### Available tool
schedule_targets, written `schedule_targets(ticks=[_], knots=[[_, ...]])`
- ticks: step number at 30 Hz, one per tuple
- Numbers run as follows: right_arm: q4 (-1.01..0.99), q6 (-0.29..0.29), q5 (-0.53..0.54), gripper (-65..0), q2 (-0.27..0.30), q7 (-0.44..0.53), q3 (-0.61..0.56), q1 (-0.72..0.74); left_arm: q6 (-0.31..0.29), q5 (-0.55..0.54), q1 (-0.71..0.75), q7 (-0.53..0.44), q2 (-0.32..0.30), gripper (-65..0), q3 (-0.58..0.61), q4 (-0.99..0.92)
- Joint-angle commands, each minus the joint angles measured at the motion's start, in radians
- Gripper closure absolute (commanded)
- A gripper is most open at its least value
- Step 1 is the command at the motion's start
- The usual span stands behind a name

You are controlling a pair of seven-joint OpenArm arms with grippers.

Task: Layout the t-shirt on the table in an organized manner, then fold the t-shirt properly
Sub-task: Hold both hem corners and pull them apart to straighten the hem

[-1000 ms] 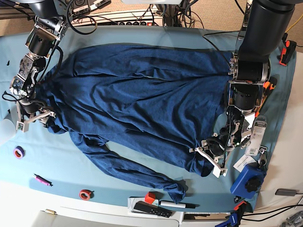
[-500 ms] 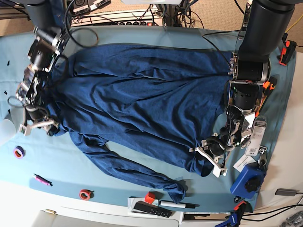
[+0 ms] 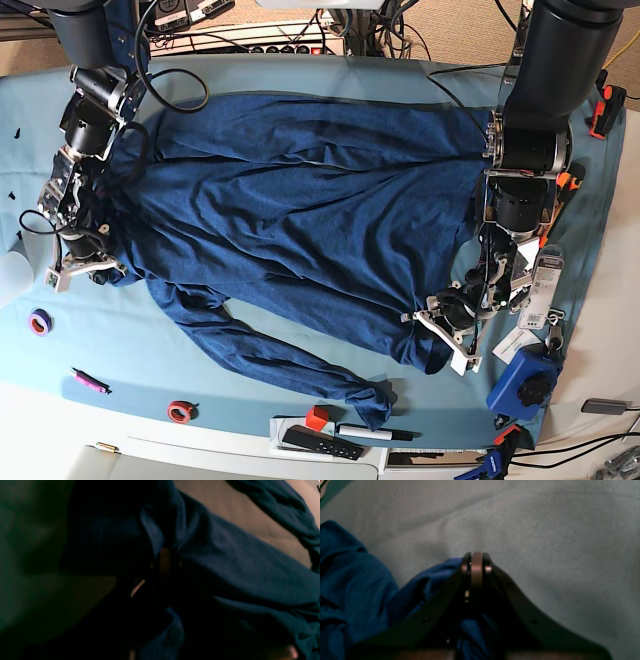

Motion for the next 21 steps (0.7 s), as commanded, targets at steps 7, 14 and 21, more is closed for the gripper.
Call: schedule_targets(ticks=[7, 14, 21], knots=[[0.013, -0.161, 0.0, 0.0, 0.042, 0.026, 0.0, 0.089, 0.005, -0.011, -0.043, -0.059, -0.041, 0.0, -0.003, 0.018], [0.013, -0.18, 0.0, 0.0, 0.046, 0.065, 0.0, 0.108, 0.05, -0.011, -0.044, -0.103, -0.071, 0.0, -0.003, 0.018], [0.013, -0.181, 0.0, 0.0, 0.047, 0.141, 0.0, 0.114, 0.044, -0.011, -0.05, -0.107, -0.073, 0.0, -0.003, 0.018]])
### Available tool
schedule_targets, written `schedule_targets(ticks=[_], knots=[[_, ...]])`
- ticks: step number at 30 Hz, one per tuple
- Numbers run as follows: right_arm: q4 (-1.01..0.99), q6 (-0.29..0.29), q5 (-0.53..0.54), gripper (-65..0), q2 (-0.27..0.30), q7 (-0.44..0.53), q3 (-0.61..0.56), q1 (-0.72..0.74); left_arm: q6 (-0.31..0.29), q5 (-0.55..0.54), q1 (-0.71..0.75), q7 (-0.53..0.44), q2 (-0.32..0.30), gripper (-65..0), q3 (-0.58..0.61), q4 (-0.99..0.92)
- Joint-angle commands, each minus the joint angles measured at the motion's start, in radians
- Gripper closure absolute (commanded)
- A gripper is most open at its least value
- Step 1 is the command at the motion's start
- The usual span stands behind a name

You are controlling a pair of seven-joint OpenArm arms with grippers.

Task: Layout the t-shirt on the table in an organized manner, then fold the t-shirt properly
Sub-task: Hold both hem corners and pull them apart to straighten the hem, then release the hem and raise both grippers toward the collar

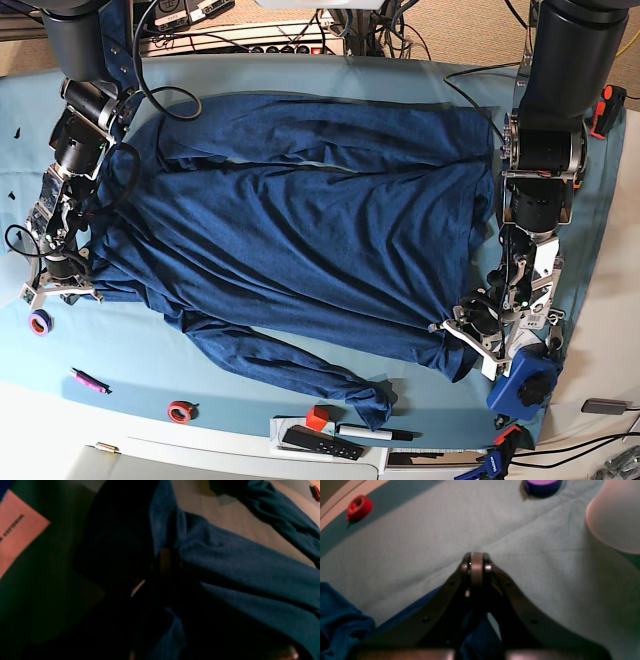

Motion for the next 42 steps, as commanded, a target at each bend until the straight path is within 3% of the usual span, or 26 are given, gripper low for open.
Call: schedule_targets(ticks=[1, 7, 12, 19, 20, 21, 23, 24, 26, 30, 37, 39, 42], knots=[[0.017, 0.002, -0.003, 0.0, 0.024, 0.043, 0.001, 0.04, -0.005, -0.011, -0.049, -0.039, -0.011, 0.0, -0.003, 0.018], [0.017, -0.015, -0.047, 0.0, 0.034, 0.058, 0.001, 0.072, -0.009, -0.011, -0.086, -0.04, -0.011, 0.0, -0.003, 0.018], [0.017, -0.019, -0.047, 0.0, 0.054, 0.056, 0.001, 0.092, -0.054, -0.01, -0.112, -0.068, -0.011, 0.0, -0.003, 0.018], [0.017, -0.02, -0.072, 0.0, 0.078, 0.048, 0.001, 0.091, -0.056, -0.01, -0.115, -0.084, -0.01, 0.0, 0.0, 0.018], [0.017, -0.02, -0.093, 0.0, 0.077, 0.037, 0.001, 0.091, -0.056, -0.01, -0.115, -0.084, -0.01, -2.5, 0.002, 0.018], [0.017, -0.019, -0.111, 0.0, 0.077, 0.026, 0.001, 0.092, -0.056, -0.01, -0.115, -0.084, -0.011, -13.3, 0.008, 0.018], [0.017, -0.003, -0.134, -11.0, 0.078, 0.009, 0.001, 0.092, -0.055, -0.01, -0.115, -0.084, -0.011, -34.2, 0.023, 0.018], [0.017, 0.008, -0.14, -17.6, 0.078, -0.001, 0.001, 0.091, -0.043, -0.01, -0.115, -0.082, -0.01, -38.9, 0.031, 0.018], [0.017, 0.016, -0.165, -25.4, 0.078, -0.012, 0.001, 0.092, -0.014, -0.01, -0.114, -0.08, -0.011, -39.5, 0.046, 0.018], [0.017, 0.013, -0.186, -25.8, 0.088, -0.01, 0.001, 0.091, -0.011, -0.01, -0.115, -0.079, -0.012, -39.5, 0.047, 0.018], [0.018, 0.015, -0.186, -25.8, 0.143, -0.042, 0.004, 0.088, -0.159, -0.054, -0.097, -0.061, -0.06, -39.5, 0.047, 0.018], [0.019, 0.015, -0.185, -25.8, 0.158, -0.055, 0.004, 0.082, -0.23, -0.105, -0.082, -0.06, -0.082, -39.5, 0.047, 0.018], [0.019, 0.023, -0.174, -25.8, 0.175, -0.101, 0.004, 0.076, -0.392, -0.172, -0.052, -0.043, -0.111, -38.3, 0.044, 0.023]])
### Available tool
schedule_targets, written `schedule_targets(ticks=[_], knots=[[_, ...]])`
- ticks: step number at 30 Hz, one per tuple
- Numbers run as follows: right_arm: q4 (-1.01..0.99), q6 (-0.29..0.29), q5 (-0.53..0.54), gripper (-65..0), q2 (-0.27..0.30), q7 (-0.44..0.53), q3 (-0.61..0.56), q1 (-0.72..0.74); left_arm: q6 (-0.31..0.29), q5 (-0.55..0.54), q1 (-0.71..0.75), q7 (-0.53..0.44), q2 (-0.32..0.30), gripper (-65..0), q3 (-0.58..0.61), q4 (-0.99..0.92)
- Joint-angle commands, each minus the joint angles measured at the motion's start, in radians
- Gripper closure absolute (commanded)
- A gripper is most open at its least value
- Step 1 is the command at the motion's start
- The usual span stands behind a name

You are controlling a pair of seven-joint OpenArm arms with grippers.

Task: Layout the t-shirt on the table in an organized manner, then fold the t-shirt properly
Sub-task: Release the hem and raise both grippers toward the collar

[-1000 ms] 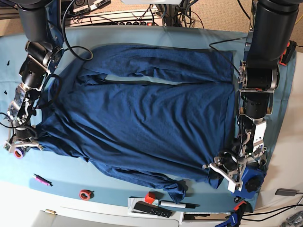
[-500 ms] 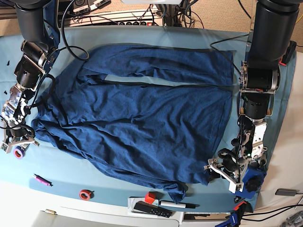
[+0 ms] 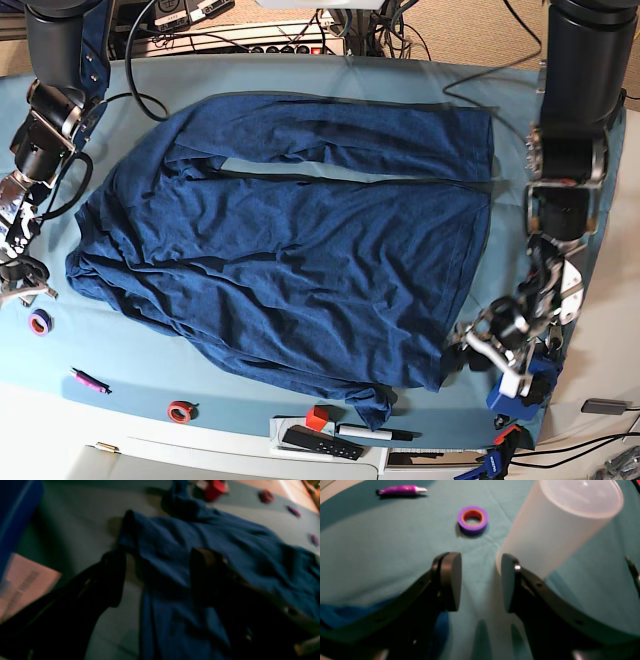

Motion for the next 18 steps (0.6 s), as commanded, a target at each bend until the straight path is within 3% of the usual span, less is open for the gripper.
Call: schedule_targets(ticks=[1, 5, 10, 13, 15, 18], knots=[[0.02, 0.009, 0.028, -25.8, 0.031, 0.01, 0.002, 0.025, -0.034, -0.043, -0.021, -0.014, -0.013, -36.9, -0.002, 0.029], [0.109, 0.097, 0.132, -25.8, 0.035, -0.036, 0.016, -0.04, -0.034, -0.077, 0.061, 0.018, -0.042, -35.4, -0.002, 0.135], [0.364, 0.312, 0.311, -25.8, 0.017, -0.14, 0.093, -0.207, -0.034, -0.032, 0.189, 0.022, -0.098, -35.4, -0.002, 0.354], [0.519, 0.397, 0.469, -25.8, 0.006, -0.25, 0.143, -0.321, -0.034, -0.03, 0.275, 0.034, -0.137, -35.4, -0.002, 0.505], [0.605, 0.418, 0.581, -25.8, 0.005, -0.337, 0.167, -0.395, -0.034, -0.051, 0.333, 0.098, -0.159, -35.4, -0.002, 0.608], [0.704, 0.44, 0.732, -25.8, 0.005, -0.457, 0.199, -0.498, -0.034, -0.203, 0.412, 0.291, -0.195, -35.4, -0.002, 0.745]])
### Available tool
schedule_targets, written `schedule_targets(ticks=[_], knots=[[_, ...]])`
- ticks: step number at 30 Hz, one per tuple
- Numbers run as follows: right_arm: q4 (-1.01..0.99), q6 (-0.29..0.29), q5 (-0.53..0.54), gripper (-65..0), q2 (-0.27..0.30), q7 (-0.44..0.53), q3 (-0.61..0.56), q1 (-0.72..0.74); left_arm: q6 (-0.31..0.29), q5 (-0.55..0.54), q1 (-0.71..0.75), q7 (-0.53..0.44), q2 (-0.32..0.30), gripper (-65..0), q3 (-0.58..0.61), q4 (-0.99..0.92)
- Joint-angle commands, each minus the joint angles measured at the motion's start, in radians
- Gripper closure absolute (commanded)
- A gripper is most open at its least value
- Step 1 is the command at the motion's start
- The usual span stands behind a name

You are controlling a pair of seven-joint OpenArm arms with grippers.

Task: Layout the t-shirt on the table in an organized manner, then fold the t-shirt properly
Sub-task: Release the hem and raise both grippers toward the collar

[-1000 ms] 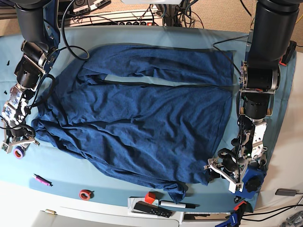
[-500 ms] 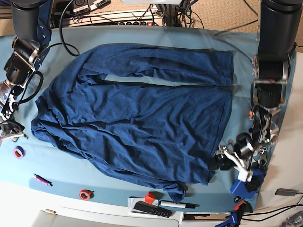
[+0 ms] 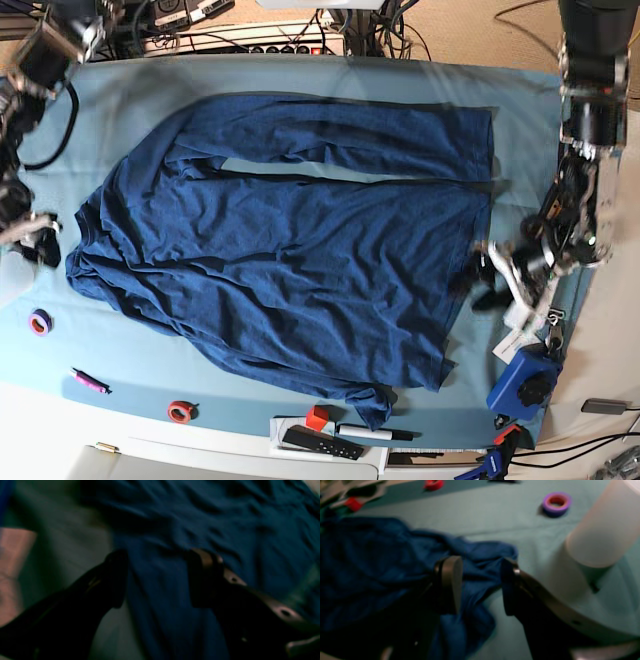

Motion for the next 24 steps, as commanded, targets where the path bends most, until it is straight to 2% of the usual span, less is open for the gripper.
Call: schedule_targets(ticks=[1, 3, 5, 8, 10, 13, 19, 24], knots=[[0.042, 0.013, 0.065, -25.8, 0.027, -0.011, 0.015, -0.018, -0.007, -0.081, -0.001, 0.031, -0.029, -35.4, -0.008, 0.052], [0.09, 0.013, 0.169, -25.8, 0.027, -0.085, 0.026, -0.093, -0.007, -0.212, 0.054, 0.149, -0.049, -35.4, -0.01, 0.115], [0.12, 0.013, 0.253, -25.8, 0.027, -0.126, 0.025, -0.174, -0.007, -0.299, 0.113, 0.223, -0.058, -35.4, -0.018, 0.159], [0.127, 0.013, 0.328, -25.8, 0.016, -0.147, 0.026, -0.284, -0.007, -0.374, 0.21, 0.253, -0.054, -35.4, -0.051, 0.201], [0.127, 0.013, 0.358, -25.8, -0.01, -0.151, 0.026, -0.346, -0.007, -0.393, 0.273, 0.253, -0.043, -35.4, -0.091, 0.222], [0.127, 0.013, 0.413, -25.8, -0.066, -0.175, 0.026, -0.425, -0.007, -0.43, 0.354, 0.254, -0.014, -35.4, -0.17, 0.262], [0.127, 0.013, 0.536, -25.8, -0.211, -0.211, 0.025, -0.524, -0.007, -0.429, 0.463, 0.269, 0.043, -35.4, -0.329, 0.394], [0.127, 0.013, 0.595, -25.8, -0.34, -0.22, 0.025, -0.562, -0.007, -0.429, 0.497, 0.275, 0.054, -35.4, -0.365, 0.478]])
